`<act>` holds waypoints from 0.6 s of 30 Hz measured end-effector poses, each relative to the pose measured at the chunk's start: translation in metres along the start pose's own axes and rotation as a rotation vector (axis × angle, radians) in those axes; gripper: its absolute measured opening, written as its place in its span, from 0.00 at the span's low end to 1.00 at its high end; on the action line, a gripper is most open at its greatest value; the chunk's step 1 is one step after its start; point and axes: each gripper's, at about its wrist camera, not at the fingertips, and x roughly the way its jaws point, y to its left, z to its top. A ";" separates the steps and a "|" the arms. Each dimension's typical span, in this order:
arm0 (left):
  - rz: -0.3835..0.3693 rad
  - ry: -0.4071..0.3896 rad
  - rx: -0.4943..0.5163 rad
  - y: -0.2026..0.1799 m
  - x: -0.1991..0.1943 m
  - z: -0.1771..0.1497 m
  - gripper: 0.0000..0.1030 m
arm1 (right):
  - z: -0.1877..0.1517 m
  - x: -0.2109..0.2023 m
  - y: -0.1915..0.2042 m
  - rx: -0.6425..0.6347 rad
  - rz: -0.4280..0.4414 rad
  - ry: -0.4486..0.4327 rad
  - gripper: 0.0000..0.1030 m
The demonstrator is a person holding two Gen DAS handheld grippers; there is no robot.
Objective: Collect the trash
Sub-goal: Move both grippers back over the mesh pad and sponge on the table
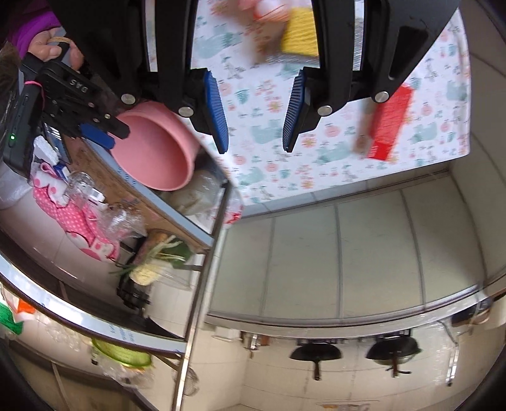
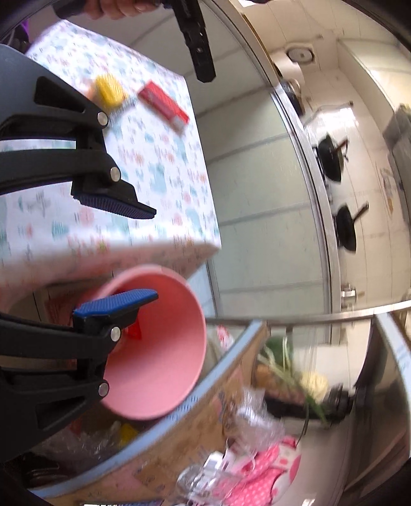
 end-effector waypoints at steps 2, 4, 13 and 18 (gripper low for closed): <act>0.048 -0.011 -0.012 0.021 -0.016 -0.007 0.34 | -0.002 0.000 0.013 -0.007 0.044 0.007 0.46; 0.086 -0.015 -0.024 0.038 -0.029 -0.014 0.35 | -0.004 0.002 0.026 -0.010 0.093 0.029 0.46; 0.167 0.031 -0.103 0.097 -0.054 -0.062 0.42 | -0.018 0.014 0.080 -0.076 0.258 0.141 0.46; 0.140 0.062 -0.146 0.108 -0.051 -0.083 0.42 | -0.025 0.017 0.102 -0.114 0.316 0.197 0.46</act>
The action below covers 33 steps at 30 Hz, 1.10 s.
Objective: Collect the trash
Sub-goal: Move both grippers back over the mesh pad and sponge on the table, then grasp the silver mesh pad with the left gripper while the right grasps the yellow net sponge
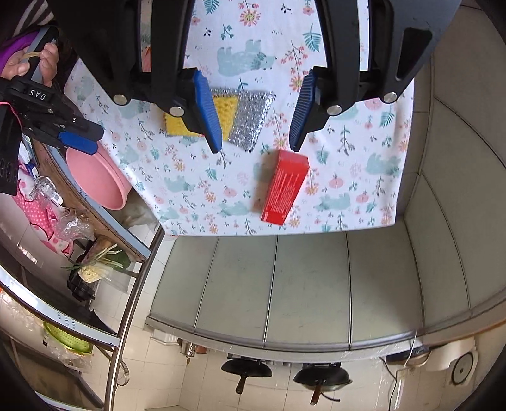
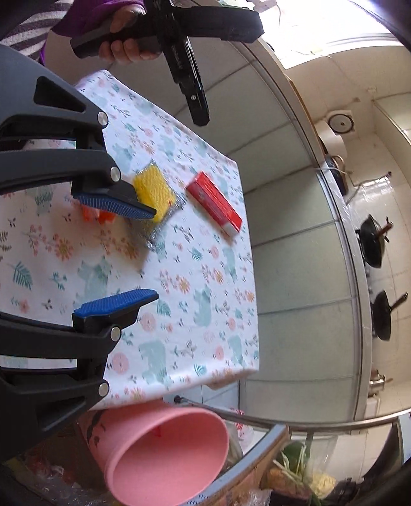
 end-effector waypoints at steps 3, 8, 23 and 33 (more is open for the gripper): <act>-0.015 0.011 -0.008 0.002 0.002 -0.007 0.42 | 0.003 0.009 0.009 -0.023 0.033 0.023 0.46; -0.023 0.029 -0.013 0.008 0.004 -0.016 0.42 | 0.017 0.033 0.035 -0.088 0.081 0.080 0.46; -0.175 0.213 -0.206 0.031 0.038 -0.050 0.42 | 0.014 0.106 0.057 -0.204 0.074 0.264 0.35; -0.272 0.348 -0.400 0.022 0.092 -0.045 0.42 | 0.010 0.098 0.032 -0.104 0.089 0.220 0.15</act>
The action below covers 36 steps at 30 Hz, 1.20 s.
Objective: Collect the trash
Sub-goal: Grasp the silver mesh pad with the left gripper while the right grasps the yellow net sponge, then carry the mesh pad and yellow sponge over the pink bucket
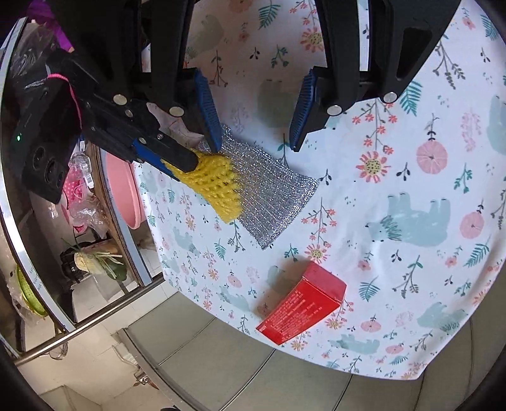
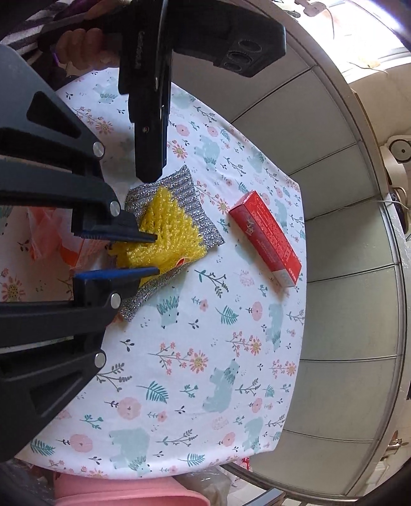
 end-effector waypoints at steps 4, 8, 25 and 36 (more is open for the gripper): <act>-0.016 0.016 -0.037 -0.007 0.014 0.009 0.42 | -0.003 -0.003 -0.013 0.061 0.025 -0.011 0.15; 0.002 -0.008 -0.014 -0.018 0.020 0.014 0.36 | -0.006 -0.008 -0.022 0.097 0.036 -0.028 0.15; 0.091 -0.263 0.258 -0.083 -0.036 0.035 0.05 | -0.011 -0.080 -0.050 0.161 -0.073 -0.226 0.15; 0.113 -0.389 0.376 -0.120 -0.070 0.031 0.05 | -0.024 -0.104 -0.057 0.186 -0.121 -0.271 0.15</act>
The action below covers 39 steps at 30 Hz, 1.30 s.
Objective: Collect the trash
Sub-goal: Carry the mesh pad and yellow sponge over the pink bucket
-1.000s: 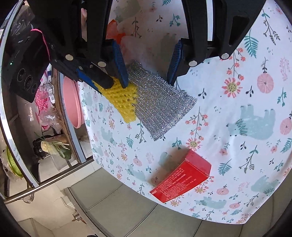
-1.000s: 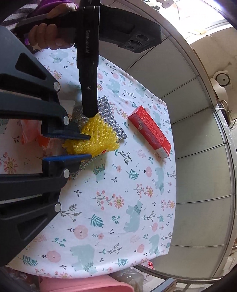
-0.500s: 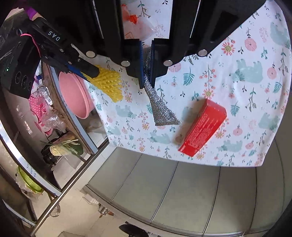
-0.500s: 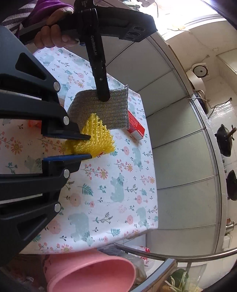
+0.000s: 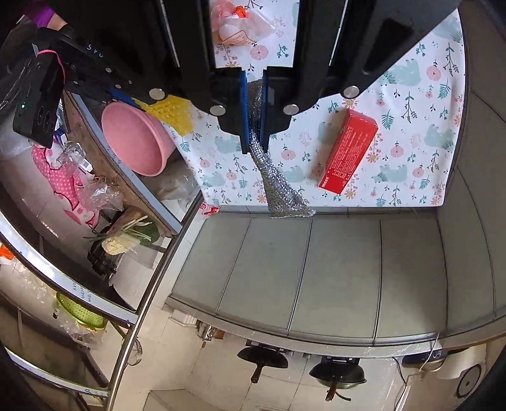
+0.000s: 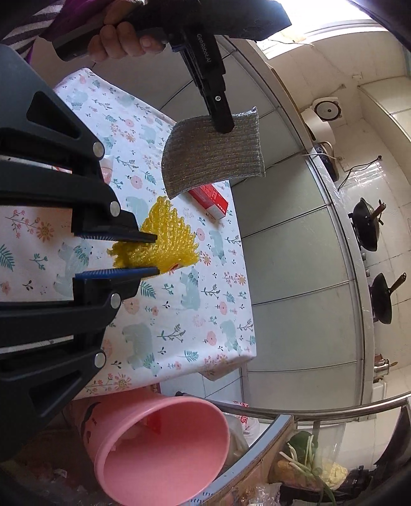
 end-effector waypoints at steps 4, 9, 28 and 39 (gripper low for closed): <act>-0.013 -0.018 0.037 -0.017 -0.003 0.003 0.05 | -0.002 -0.011 -0.004 0.004 -0.021 -0.025 0.15; -0.036 -0.035 0.088 -0.038 -0.002 0.006 0.05 | -0.004 -0.023 -0.015 0.031 -0.051 -0.052 0.15; -0.161 0.005 0.267 -0.157 0.057 0.024 0.05 | -0.008 -0.063 -0.115 0.214 -0.228 -0.156 0.15; -0.207 0.059 0.354 -0.212 0.107 0.020 0.05 | -0.019 -0.070 -0.175 0.331 -0.346 -0.175 0.15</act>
